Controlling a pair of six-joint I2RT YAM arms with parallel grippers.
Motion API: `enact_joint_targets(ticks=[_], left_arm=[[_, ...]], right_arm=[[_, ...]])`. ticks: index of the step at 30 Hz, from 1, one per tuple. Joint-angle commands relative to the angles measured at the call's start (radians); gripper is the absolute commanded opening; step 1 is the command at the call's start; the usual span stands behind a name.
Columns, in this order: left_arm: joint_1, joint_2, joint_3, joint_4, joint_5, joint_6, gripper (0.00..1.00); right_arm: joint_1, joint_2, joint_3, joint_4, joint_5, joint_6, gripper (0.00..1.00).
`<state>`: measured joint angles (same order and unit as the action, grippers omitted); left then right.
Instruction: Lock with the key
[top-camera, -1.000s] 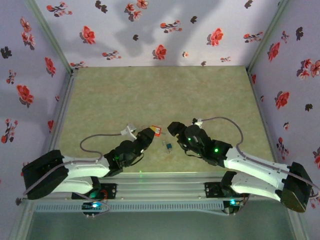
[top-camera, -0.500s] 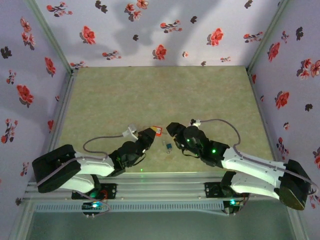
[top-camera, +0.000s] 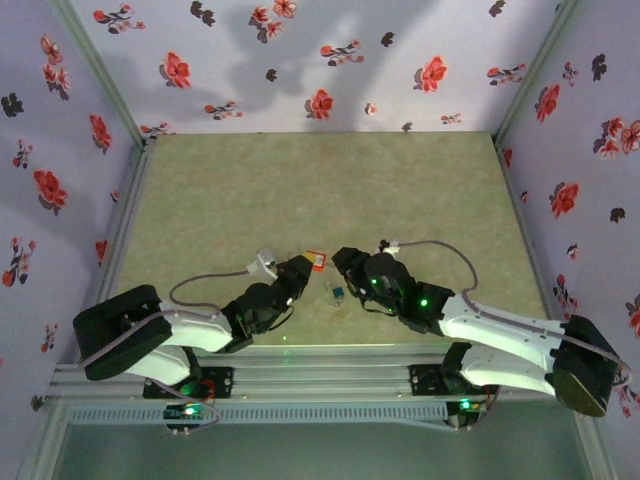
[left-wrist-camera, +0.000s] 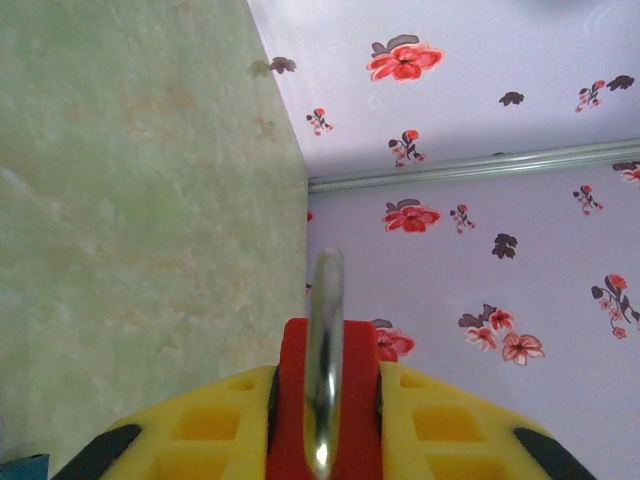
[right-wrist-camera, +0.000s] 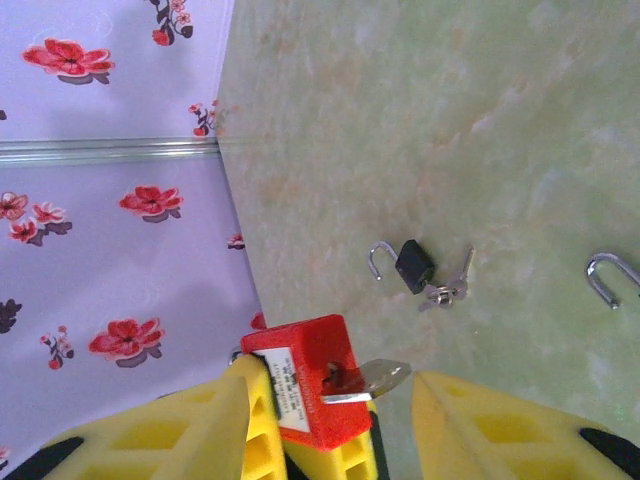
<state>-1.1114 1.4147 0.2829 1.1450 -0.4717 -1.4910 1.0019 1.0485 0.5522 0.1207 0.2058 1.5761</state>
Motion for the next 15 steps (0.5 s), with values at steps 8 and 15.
enact_joint_targets(ticks=[8, 15], left_arm=[[-0.002, 0.015, 0.01, 0.062, -0.027, -0.017, 0.0], [-0.004, 0.009, 0.01, 0.062, -0.026, -0.016, 0.0]], right_arm=[[0.008, 0.049, -0.016, 0.069, -0.009, 0.036, 0.43], [0.008, 0.072, -0.018, 0.098, -0.019, 0.039, 0.34]])
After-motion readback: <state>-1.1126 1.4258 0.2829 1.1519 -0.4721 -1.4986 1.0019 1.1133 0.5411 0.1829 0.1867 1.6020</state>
